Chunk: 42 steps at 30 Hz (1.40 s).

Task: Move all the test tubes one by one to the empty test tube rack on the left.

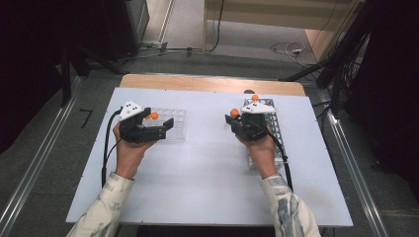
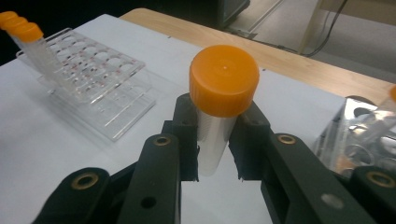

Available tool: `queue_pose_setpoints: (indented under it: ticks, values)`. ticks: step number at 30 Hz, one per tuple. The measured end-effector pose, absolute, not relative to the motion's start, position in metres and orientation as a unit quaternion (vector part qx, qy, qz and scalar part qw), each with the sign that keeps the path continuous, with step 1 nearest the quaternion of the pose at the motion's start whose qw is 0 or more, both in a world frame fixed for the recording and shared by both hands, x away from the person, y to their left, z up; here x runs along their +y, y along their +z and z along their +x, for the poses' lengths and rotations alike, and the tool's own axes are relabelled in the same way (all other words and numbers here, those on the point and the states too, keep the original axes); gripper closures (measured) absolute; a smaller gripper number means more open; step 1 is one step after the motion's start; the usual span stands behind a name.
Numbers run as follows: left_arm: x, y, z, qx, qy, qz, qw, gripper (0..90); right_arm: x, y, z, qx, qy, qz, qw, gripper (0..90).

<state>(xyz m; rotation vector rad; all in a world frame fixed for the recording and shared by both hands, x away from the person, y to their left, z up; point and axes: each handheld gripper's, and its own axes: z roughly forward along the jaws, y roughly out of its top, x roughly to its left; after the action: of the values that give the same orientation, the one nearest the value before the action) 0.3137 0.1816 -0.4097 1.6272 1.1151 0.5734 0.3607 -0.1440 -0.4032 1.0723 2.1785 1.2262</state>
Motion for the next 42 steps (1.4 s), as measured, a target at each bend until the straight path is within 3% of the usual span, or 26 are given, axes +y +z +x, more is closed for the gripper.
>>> queue_pose_setpoints:
  ticks: [25,36,42]
  values:
    - [0.147,-0.414,0.307,0.418,0.214,0.717,0.514,9.4,-0.071,-0.426,0.339,0.834,0.426,0.310,0.165,71.5]
    - [0.138,-0.417,0.303,0.386,0.207,0.732,0.522,21.5,-0.042,-0.433,0.331,0.846,0.424,0.288,0.148,71.5]
    - [0.136,-0.422,0.304,0.375,0.202,0.740,0.520,36.5,-0.034,-0.432,0.328,0.848,0.426,0.281,0.143,71.5]
